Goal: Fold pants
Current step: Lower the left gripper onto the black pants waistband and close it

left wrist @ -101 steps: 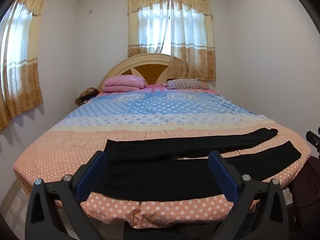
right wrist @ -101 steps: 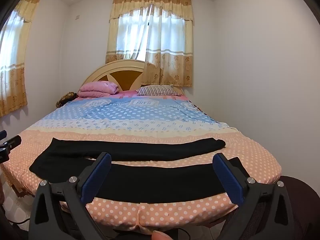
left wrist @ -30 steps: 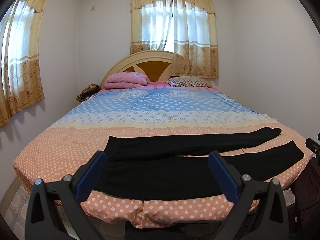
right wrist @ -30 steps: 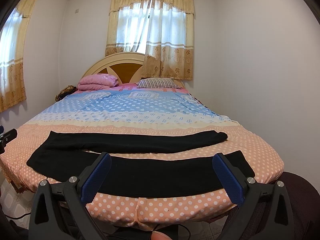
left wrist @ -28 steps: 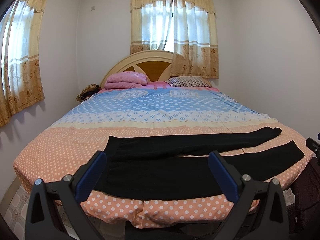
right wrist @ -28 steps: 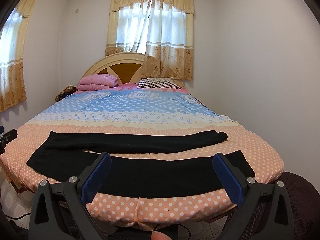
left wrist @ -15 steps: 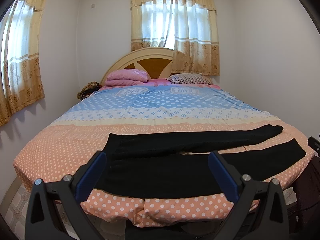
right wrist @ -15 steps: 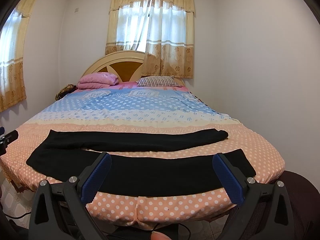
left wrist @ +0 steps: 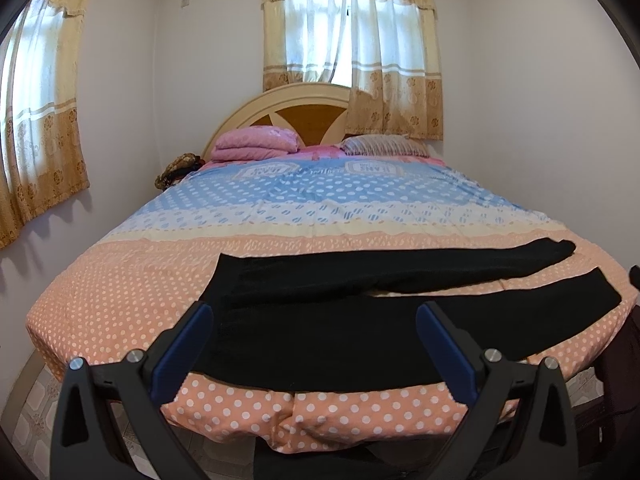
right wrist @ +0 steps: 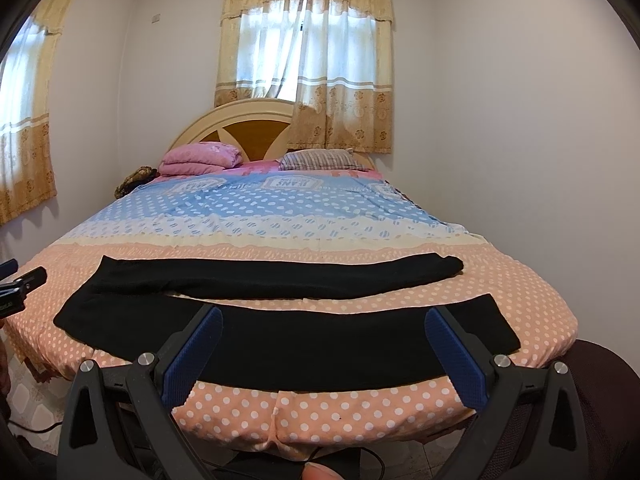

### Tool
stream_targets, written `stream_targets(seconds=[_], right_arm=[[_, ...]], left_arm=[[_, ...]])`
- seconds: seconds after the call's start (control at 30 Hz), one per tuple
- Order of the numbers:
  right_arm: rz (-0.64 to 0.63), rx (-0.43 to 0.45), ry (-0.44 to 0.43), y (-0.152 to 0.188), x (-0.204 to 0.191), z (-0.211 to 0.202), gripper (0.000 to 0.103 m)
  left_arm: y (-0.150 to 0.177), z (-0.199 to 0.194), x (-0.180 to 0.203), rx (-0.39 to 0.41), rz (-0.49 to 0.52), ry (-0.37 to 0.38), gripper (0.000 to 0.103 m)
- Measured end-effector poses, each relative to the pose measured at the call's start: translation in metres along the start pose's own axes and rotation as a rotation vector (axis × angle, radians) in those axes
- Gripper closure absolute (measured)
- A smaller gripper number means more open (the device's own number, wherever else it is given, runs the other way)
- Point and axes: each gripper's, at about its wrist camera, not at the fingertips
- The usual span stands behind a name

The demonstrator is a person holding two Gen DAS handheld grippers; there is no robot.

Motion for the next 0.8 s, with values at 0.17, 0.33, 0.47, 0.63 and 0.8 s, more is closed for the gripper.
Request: stream_targets(seconds=[0.17, 0.33, 0.47, 0.63, 0.8], right_arm=[[0.008, -0.037, -0.023, 0.015, 0.012, 0.023, 0.001], [-0.012, -0.126, 0.003, 0.038, 0.026, 0.059, 0.001], [-0.016, -0.196, 0.024, 0.052, 0.040, 0.090, 0.001], [0.018, -0.222, 0.056, 0.050, 0.062, 0.125, 0.002], [0.032, -0.257, 0.089, 0.040, 0.082, 0.159, 0.013]], left_arm=[[0.013, 0.040, -0.031, -0.059, -0.011, -0.072, 0.000], [0.025, 0.103, -0.095, -0.148, -0.071, -0.162, 0.000], [0.031, 0.145, -0.122, -0.193, -0.078, -0.203, 0.000], [0.027, 0.205, -0.144, -0.253, -0.097, -0.172, 0.013], [0.028, 0.254, -0.151, -0.305, -0.083, -0.142, 0.025]])
Point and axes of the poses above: each gripper's, at about its wrist camera, not at the fingertips, and z roughly the way its jaws point, x to its right, y to its underside, and after that the axes turned 13 degrees about x, right-handed
